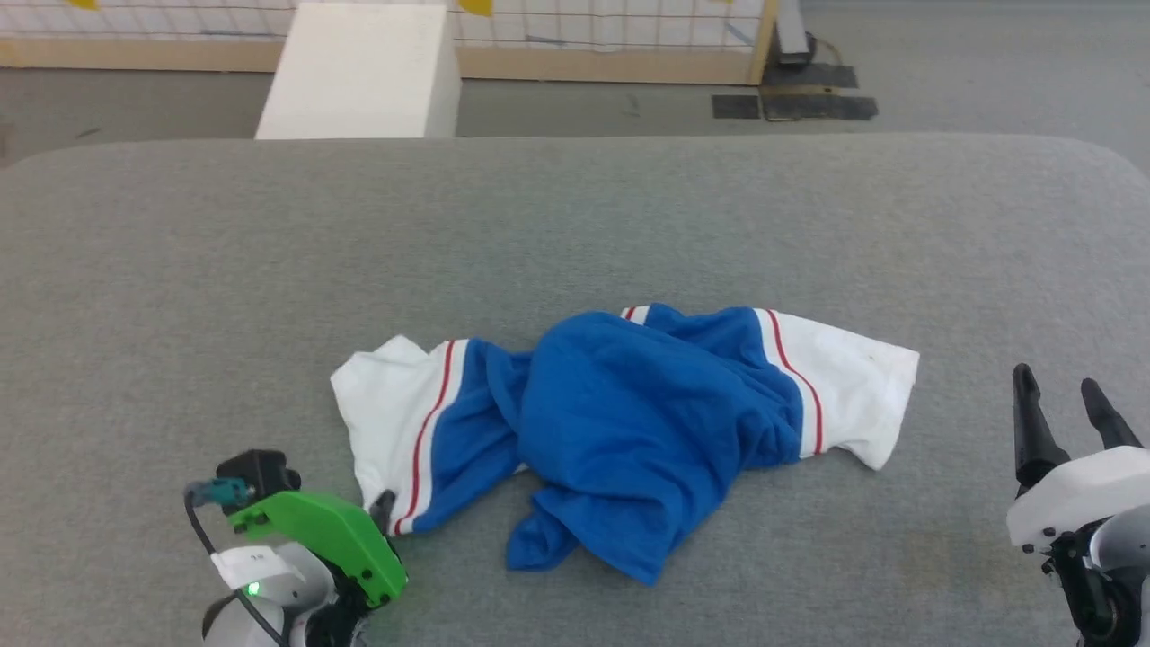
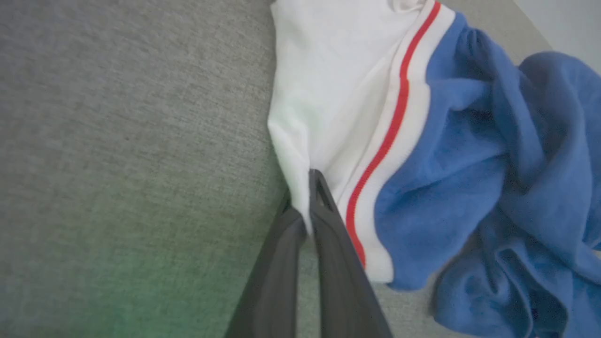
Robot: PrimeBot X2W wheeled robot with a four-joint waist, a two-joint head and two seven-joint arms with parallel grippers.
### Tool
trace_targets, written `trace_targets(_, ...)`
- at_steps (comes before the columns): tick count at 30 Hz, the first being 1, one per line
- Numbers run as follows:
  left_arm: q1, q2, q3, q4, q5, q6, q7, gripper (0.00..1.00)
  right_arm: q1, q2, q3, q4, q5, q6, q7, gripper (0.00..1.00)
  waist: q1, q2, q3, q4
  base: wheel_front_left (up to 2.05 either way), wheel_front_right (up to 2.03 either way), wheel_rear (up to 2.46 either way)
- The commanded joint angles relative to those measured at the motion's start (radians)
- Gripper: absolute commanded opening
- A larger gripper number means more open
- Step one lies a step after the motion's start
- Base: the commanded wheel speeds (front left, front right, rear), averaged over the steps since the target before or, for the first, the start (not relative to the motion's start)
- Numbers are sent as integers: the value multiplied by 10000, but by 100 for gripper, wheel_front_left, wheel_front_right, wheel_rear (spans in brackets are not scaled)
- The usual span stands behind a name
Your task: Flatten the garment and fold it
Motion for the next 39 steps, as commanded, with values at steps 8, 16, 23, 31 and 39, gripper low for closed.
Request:
trace_targets(8,-45,938,91,-1844,555,484,327,100,108,1,131,14,52,-13,33,100,0,0,-153,417,0,0,0)
trace_targets(16,-2102,2224,-1096,-2822,1721,-208,1791,100,13,1,170,-85,162,-13,7,100,0,0,144,251,0,0,0)
trace_targets(23,-3692,2386,-2265,-796,1943,-930,3733,100,-226,1,290,-146,195,-13,-23,100,0,0,707,-228,0,0,0)
trace_targets(31,-3800,2299,-2530,1009,1745,-443,5617,100,-369,1,237,-201,201,-13,-155,100,0,0,1187,-602,0,0,0)
trace_targets(39,-3488,2057,-2273,988,1248,-370,5421,0,-437,1,181,-158,111,-13,-224,100,0,0,1252,-423,0,0,0)
